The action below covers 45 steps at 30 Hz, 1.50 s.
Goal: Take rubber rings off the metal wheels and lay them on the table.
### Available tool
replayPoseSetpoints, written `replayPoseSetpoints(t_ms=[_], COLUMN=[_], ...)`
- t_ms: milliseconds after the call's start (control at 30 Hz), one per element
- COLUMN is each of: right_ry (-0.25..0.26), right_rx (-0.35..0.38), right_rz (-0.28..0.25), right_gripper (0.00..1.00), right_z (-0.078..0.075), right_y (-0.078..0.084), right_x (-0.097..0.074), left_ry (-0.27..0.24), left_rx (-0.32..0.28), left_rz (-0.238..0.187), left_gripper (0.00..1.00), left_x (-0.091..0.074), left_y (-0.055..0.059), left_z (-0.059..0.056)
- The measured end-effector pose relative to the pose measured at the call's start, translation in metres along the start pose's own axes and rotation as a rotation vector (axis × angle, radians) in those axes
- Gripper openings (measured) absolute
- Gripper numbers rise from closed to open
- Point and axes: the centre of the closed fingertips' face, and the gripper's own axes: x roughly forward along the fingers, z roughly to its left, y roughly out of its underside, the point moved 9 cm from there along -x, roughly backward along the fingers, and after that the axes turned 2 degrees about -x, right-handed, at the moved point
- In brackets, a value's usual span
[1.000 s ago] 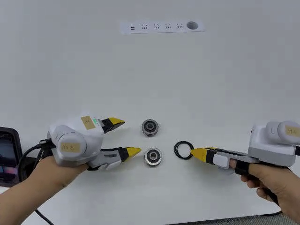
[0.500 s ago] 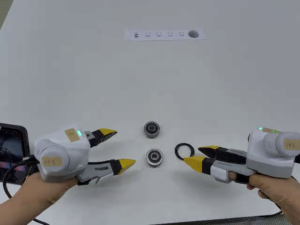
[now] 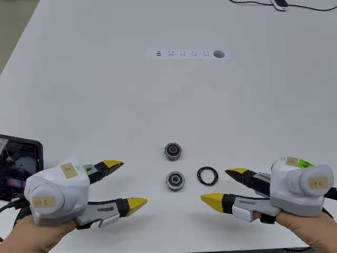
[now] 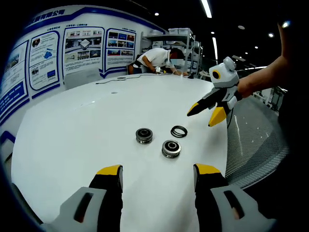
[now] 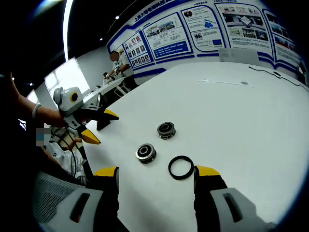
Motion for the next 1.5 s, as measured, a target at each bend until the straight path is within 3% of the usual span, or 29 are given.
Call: replayPoseSetpoints(t_ms=[200, 333, 400, 833, 1000, 1133, 1500], right_ry=[0.014, 0.024, 0.029, 0.055, 0.067, 0.070, 0.061], right_rx=[-0.142, -0.232, -0.247, -0.256, -0.247, -0.248, -0.227], right_rz=[-0.010, 0.010, 0.014, -0.012, -0.046, -0.021, -0.022], right_gripper=[0.72, 0.77, 0.81, 0.98, 0.99, 0.99, 0.99], right_z=[0.008, 0.011, 0.013, 0.016, 0.015, 0.015, 0.017], right_y=[-0.002, 0.000, 0.001, 0.005, 0.005, 0.008, 0.007], right_x=[0.000, 0.002, 0.002, 0.005, 0.002, 0.003, 0.005], left_ry=[-0.005, -0.012, -0.014, -0.034, -0.053, -0.063, -0.081], left_rx=[-0.017, -0.020, -0.021, -0.032, -0.042, -0.032, -0.036], left_rz=[-0.023, -0.032, -0.038, -0.053, -0.063, -0.052, -0.056], left_gripper=[0.65, 0.67, 0.67, 0.75, 0.76, 0.76, 0.76], left_x=[-0.004, -0.007, -0.008, -0.016, -0.019, -0.020, -0.022], left_y=[0.002, 0.002, 0.002, 0.012, 0.014, 0.016, 0.013], left_z=[-0.004, -0.006, -0.007, -0.015, -0.015, -0.014, -0.009])
